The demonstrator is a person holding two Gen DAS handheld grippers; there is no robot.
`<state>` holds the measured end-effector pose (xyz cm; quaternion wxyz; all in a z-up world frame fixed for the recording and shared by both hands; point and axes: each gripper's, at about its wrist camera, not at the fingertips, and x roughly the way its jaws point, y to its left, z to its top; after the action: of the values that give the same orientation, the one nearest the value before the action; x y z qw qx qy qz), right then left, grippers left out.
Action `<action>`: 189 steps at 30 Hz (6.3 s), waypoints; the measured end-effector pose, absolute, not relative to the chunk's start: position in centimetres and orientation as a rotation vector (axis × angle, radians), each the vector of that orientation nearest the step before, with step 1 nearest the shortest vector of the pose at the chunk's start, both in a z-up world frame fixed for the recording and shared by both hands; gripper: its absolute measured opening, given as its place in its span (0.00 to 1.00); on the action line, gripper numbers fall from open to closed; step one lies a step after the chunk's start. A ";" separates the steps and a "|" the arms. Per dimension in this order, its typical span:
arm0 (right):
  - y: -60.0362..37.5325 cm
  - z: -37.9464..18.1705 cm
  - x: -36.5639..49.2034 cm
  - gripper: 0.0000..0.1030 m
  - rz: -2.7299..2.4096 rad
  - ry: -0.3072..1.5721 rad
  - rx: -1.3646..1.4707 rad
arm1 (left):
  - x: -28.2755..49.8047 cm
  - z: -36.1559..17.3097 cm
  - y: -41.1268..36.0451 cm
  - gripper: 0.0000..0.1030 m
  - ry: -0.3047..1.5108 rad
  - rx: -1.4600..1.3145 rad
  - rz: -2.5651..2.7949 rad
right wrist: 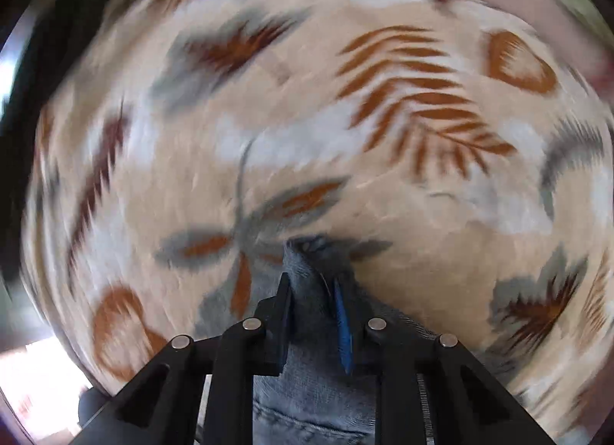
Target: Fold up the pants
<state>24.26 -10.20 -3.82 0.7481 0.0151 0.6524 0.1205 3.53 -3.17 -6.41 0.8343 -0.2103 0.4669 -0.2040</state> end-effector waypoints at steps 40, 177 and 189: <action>-27.1 -3.4 0.3 0.75 0.072 1.025 0.076 | -0.9 -1.3 2.3 0.86 0.712 -0.453 -0.234; -27.4 -7.2 5.0 0.93 0.320 1.047 0.186 | -0.5 -2.0 -7.6 0.91 0.905 0.166 0.016; -27.0 -7.3 4.7 1.00 0.326 1.043 0.171 | -1.0 -2.3 -8.1 0.92 0.902 0.178 0.043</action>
<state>4.69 -27.02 -7.28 0.8509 0.0810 0.4954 0.1547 -0.96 -8.09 -2.28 0.8960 0.0859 0.4352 0.0205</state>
